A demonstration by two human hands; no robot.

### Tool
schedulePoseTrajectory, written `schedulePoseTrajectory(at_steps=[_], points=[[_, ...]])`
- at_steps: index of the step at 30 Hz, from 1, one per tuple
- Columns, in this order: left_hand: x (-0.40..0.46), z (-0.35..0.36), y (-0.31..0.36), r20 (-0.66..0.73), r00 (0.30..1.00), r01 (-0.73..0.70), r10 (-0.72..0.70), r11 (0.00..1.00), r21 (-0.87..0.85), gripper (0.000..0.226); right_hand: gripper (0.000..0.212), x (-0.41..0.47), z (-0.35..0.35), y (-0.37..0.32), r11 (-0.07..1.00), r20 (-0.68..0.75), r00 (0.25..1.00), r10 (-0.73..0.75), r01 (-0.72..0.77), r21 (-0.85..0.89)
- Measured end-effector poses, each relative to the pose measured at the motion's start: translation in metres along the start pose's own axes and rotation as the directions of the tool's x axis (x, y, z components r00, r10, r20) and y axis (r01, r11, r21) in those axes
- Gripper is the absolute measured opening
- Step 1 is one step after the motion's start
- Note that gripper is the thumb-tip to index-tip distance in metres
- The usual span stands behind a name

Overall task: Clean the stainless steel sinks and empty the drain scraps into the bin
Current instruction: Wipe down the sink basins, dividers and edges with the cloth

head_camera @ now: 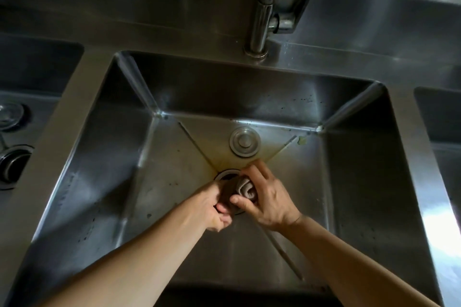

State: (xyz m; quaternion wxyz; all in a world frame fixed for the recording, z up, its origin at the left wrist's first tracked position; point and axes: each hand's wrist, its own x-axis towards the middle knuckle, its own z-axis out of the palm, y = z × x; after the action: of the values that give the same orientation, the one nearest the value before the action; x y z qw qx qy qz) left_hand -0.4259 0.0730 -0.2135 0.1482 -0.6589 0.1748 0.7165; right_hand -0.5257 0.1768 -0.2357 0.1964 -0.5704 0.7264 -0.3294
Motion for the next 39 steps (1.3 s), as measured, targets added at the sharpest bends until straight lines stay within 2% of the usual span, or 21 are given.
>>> schedulePoseTrajectory(at_steps=[2, 4, 7, 9, 11, 13, 16, 18, 22, 25, 28, 35, 39], points=[[0.002, 0.003, -0.004, 0.026, 0.999, -0.022, 0.021, 0.999, 0.026, 0.053, 0.051, 0.005, 0.007, -0.002, 0.997, -0.105, 0.994, -0.031, 0.023, -0.077], [0.003, 0.006, -0.006, -0.006, 0.999, -0.037, 0.038, 0.999, 0.021, 0.060, 0.053, 0.006, 0.015, -0.004, 0.994, -0.143, 0.990, 0.017, -0.032, -0.101], [-0.002, 0.010, -0.007, -0.057, 0.992, -0.111, 0.114, 0.992, 0.057, 0.043, 0.063, 0.001, 0.026, -0.012, 0.978, -0.144, 0.969, 0.201, -0.206, -0.018], [-0.001, 0.012, -0.007, -0.113, 0.968, -0.212, 0.223, 0.972, 0.105, 0.034, 0.058, 0.004, 0.027, -0.020, 0.917, -0.176, 0.901, 0.396, -0.379, 0.124], [0.005, 0.016, -0.005, -0.210, 0.903, -0.341, 0.376, 0.922, 0.185, 0.030, 0.041, 0.009, 0.027, -0.027, 0.795, -0.154, 0.799, 0.581, -0.518, 0.316], [0.011, 0.018, -0.002, -0.291, 0.784, -0.423, 0.548, 0.815, 0.396, 0.037, 0.034, 0.014, 0.029, -0.029, 0.636, -0.070, 0.691, 0.719, -0.615, 0.465], [0.010, 0.022, -0.001, -0.271, 0.620, -0.440, 0.737, 0.612, 0.657, 0.043, 0.036, 0.024, 0.032, -0.022, 0.373, 0.114, 0.526, 0.843, -0.723, 0.582], [0.011, 0.024, -0.004, -0.232, 0.547, -0.456, 0.804, 0.519, 0.723, 0.045, 0.033, 0.027, 0.032, -0.018, 0.240, 0.245, 0.450, 0.859, -0.775, 0.584], [0.025, 0.027, -0.007, -0.130, 0.471, -0.501, 0.873, 0.385, 0.775, 0.041, 0.023, 0.032, 0.025, -0.011, 0.028, 0.504, 0.390, 0.771, -0.811, 0.585], [0.038, 0.027, -0.007, -0.069, 0.448, -0.528, 0.891, 0.326, 0.784, 0.041, 0.029, 0.037, 0.032, 0.001, 0.044, 0.568, 0.285, 0.772, -0.915, 0.400], [0.049, 0.022, -0.007, -0.024, 0.393, -0.528, 0.919, 0.247, 0.813, 0.059, 0.033, 0.041, 0.041, 0.009, -0.041, 0.607, 0.206, 0.767, -0.929, 0.367], [0.067, 0.012, -0.001, 0.090, 0.372, -0.523, 0.924, 0.129, 0.842, 0.047, 0.042, 0.044, 0.053, 0.018, -0.014, 0.622, 0.218, 0.752, -0.938, 0.346], [0.067, 0.012, 0.001, 0.118, 0.382, -0.528, 0.916, 0.112, 0.842, 0.051, 0.042, 0.044, 0.058, 0.023, -0.021, 0.636, 0.179, 0.750, -0.956, 0.293]])
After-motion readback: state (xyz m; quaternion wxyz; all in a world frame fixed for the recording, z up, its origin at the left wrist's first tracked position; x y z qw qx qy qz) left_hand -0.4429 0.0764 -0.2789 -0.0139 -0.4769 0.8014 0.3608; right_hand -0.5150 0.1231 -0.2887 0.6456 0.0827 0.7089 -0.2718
